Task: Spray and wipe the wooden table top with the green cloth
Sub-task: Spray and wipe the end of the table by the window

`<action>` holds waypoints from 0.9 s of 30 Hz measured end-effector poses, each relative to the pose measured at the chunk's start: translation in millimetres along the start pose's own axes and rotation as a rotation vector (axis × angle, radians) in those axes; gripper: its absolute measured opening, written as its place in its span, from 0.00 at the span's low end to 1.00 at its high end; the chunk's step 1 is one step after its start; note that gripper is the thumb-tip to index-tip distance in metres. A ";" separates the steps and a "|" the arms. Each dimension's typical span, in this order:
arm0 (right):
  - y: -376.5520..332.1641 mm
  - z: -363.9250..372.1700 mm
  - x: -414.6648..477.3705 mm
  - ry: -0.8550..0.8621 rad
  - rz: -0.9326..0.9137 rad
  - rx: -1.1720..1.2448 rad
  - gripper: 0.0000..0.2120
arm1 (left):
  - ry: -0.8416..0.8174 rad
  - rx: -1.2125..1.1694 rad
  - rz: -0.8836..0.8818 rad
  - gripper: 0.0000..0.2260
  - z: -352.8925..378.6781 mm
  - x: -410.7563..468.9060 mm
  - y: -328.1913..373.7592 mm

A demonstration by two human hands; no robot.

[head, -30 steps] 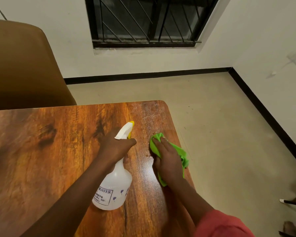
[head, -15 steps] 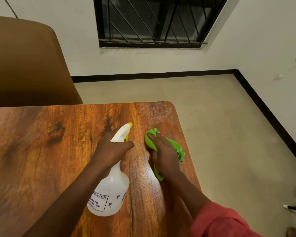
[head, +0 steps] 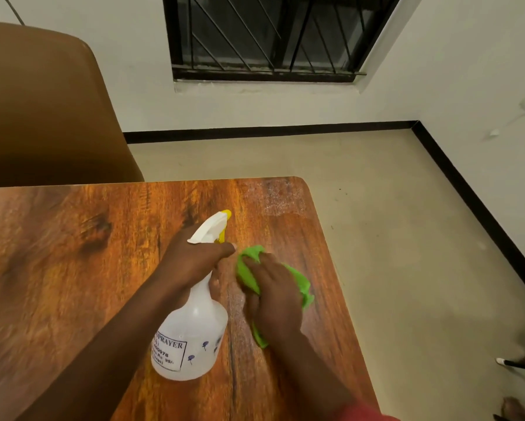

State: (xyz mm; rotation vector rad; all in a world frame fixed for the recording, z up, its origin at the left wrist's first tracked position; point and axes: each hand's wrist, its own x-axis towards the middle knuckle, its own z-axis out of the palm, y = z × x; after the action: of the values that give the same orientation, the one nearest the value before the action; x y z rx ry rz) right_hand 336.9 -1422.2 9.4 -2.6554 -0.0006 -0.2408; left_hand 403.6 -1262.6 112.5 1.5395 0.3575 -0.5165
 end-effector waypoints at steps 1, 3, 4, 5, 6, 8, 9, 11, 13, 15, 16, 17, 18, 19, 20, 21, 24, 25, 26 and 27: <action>11.6 -7.4 3.7 0.036 0.084 -0.043 0.29 | -0.007 -0.012 -0.009 0.27 -2.3 -0.9 0.6; 34.1 -19.1 20.5 0.087 0.236 -0.097 0.30 | -0.014 -0.019 -0.021 0.27 -7.8 -3.9 0.5; 41.1 -21.2 28.8 0.099 0.280 -0.096 0.30 | -0.007 -0.015 -0.026 0.27 -11.4 -6.1 -0.6; 44.7 -21.4 34.5 0.106 0.298 -0.091 0.30 | 0.002 -0.019 -0.031 0.26 -15.1 -8.0 -2.9; 46.8 -20.6 38.9 0.110 0.301 -0.083 0.29 | 0.011 -0.025 -0.041 0.26 -18.1 -10.3 -4.5; 52.5 -19.4 47.6 0.120 0.298 -0.074 0.29 | 0.019 -0.028 -0.061 0.22 -22.8 -13.6 -7.7; 57.5 -20.5 54.1 0.129 0.305 -0.073 0.28 | 0.022 -0.030 -0.071 0.21 -24.3 -15.3 -8.6; 66.0 -23.3 71.2 0.144 0.339 -0.070 0.27 | 0.022 -0.038 -0.078 0.22 -29.0 -18.4 -10.4; 60.6 -20.9 84.6 0.125 0.333 -0.065 0.28 | 0.022 -0.034 -0.096 0.23 -33.2 -21.0 -12.0; 34.5 -9.8 83.7 0.038 0.213 -0.086 0.28 | 0.026 -0.037 -0.088 0.23 -34.5 -21.7 -12.5; 21.3 -3.2 78.4 -0.015 0.126 -0.093 0.28 | 0.016 -0.033 -0.079 0.23 -32.5 -21.5 -11.4; 12.8 1.3 72.4 -0.052 0.040 -0.093 0.27 | 0.005 -0.036 -0.066 0.24 -29.7 -20.4 -10.5; 12.2 2.2 70.1 -0.068 -0.028 -0.086 0.27 | -0.003 -0.044 -0.055 0.25 -25.5 -19.0 -8.2; 17.7 0.8 71.2 -0.068 -0.051 -0.075 0.27 | -0.007 -0.051 -0.053 0.25 -21.8 -18.2 -6.0; 27.2 -3.0 75.9 -0.053 -0.021 -0.067 0.27 | -0.015 -0.049 -0.055 0.25 -18.3 -17.4 -3.4; 37.1 -6.6 82.1 -0.027 0.045 -0.063 0.27 | -0.027 -0.045 -0.056 0.25 -16.3 -16.2 -1.6; 57.9 -13.2 99.3 0.077 0.219 -0.064 0.28 | -0.055 -0.038 -0.063 0.25 -18.6 -15.6 0.8; 61.0 -13.0 106.7 0.100 0.241 -0.063 0.28 | -0.051 -0.028 -0.067 0.25 -22.2 -14.9 1.0; 62.5 -12.9 115.1 0.122 0.268 -0.056 0.27 | -0.047 -0.020 -0.073 0.24 -25.3 -14.8 1.3; 62.6 -13.0 124.1 0.142 0.304 -0.044 0.27 | -0.044 -0.021 -0.079 0.24 -27.7 -14.4 1.9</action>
State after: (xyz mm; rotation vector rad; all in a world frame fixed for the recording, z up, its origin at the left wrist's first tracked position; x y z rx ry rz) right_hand 459.5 -1488.8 13.3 -2.6303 0.4553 -0.3295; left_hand 395.2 -1233.8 121.3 1.4965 0.3896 -0.6056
